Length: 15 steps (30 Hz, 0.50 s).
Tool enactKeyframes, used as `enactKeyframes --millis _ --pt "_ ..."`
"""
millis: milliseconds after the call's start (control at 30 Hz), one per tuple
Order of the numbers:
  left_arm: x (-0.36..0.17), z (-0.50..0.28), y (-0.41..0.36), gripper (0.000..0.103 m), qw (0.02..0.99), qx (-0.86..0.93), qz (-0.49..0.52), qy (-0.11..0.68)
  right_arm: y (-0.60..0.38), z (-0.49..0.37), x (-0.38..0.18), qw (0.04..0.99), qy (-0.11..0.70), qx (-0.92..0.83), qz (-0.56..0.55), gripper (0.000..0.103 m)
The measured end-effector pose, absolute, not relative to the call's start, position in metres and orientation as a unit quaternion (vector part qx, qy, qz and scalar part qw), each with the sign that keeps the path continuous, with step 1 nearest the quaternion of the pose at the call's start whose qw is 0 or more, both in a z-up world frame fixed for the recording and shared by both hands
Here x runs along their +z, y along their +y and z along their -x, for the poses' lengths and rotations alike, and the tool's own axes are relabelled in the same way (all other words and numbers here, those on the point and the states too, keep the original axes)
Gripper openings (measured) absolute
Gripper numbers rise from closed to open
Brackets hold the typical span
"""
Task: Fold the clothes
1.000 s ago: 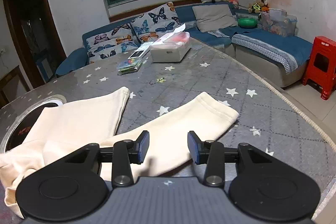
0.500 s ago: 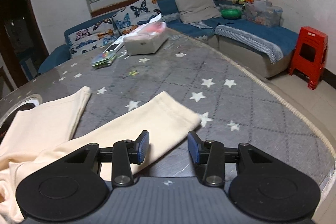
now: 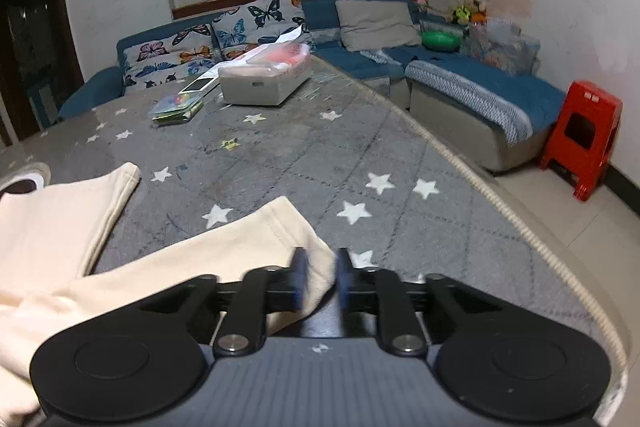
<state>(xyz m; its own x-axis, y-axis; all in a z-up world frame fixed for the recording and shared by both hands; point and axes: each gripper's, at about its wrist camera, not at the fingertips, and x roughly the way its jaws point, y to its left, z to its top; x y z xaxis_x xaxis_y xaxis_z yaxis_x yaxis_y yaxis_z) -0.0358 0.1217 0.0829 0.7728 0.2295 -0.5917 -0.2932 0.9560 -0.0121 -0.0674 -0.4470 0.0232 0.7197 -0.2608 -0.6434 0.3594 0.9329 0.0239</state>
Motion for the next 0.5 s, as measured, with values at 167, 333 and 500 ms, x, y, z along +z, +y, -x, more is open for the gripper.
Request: enactKeyframes --millis 167,333,500 --pt "0.084 0.016 0.089 0.045 0.946 0.081 0.043 0.311 -0.449 0.077 0.026 0.916 0.341 -0.209 -0.04 0.009" --pt "0.083 -0.014 0.047 0.045 0.947 0.018 0.024 0.32 -0.45 0.082 0.036 0.917 0.34 -0.205 -0.035 0.024" --pt "0.077 -0.051 0.006 0.045 0.941 -0.035 0.001 0.336 -0.431 0.068 0.062 0.936 0.331 -0.102 -0.059 0.024"
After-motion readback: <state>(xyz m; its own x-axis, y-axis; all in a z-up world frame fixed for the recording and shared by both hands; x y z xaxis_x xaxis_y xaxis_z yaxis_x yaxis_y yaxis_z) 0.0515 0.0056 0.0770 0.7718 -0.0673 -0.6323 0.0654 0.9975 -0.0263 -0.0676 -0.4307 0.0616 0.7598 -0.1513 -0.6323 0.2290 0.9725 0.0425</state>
